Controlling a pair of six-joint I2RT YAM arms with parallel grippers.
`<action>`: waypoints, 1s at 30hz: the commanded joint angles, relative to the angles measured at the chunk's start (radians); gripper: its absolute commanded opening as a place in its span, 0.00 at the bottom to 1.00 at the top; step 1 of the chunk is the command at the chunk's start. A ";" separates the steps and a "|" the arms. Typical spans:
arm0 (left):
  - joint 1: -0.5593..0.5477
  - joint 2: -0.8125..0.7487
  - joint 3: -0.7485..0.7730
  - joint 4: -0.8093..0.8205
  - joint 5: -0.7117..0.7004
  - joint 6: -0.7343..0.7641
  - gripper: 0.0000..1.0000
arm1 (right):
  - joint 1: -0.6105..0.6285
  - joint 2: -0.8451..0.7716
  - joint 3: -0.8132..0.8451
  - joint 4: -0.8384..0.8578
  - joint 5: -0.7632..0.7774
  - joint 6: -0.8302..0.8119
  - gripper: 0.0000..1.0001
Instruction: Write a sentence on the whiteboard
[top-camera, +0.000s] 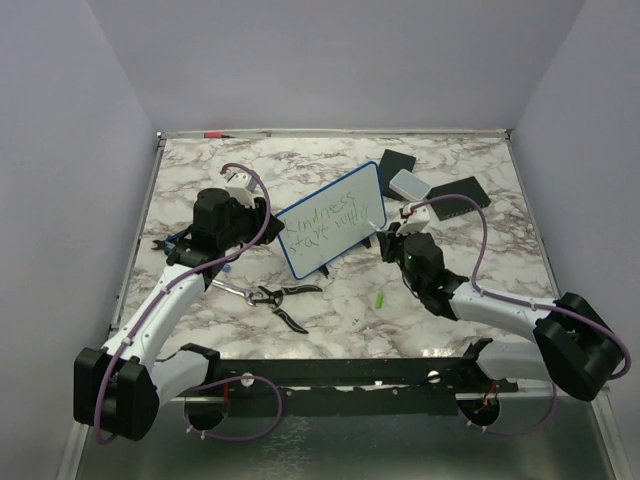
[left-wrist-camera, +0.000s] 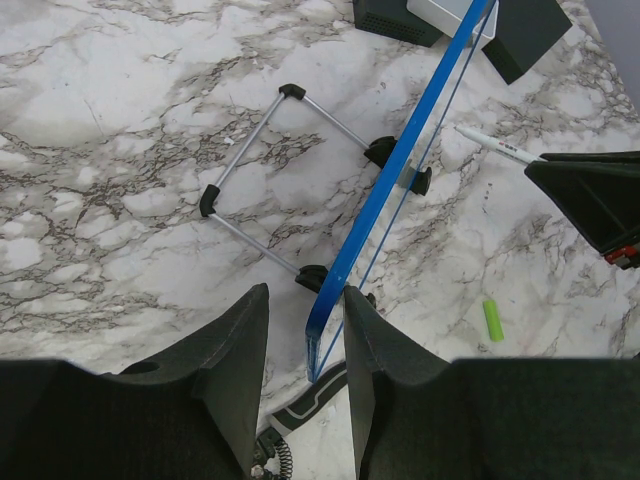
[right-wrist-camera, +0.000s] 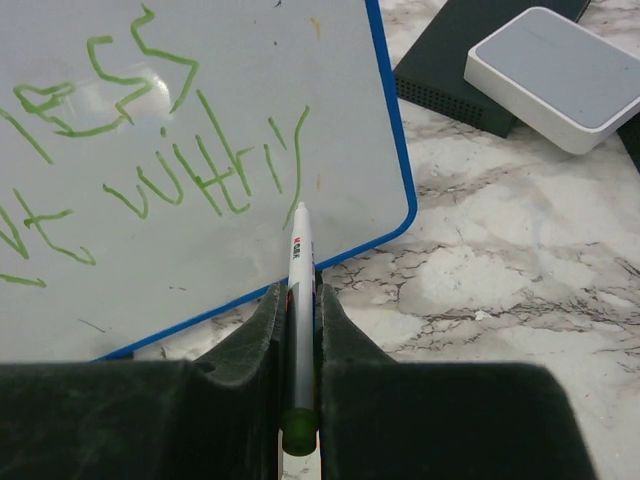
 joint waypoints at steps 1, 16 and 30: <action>0.005 -0.018 -0.009 0.005 0.012 0.017 0.37 | -0.011 -0.005 0.042 -0.005 0.061 -0.031 0.01; 0.005 -0.019 -0.009 0.004 0.007 0.017 0.37 | -0.069 0.082 0.103 0.070 0.012 -0.076 0.01; 0.005 -0.017 -0.007 0.001 0.006 0.020 0.37 | -0.071 0.095 0.126 0.075 -0.030 -0.100 0.01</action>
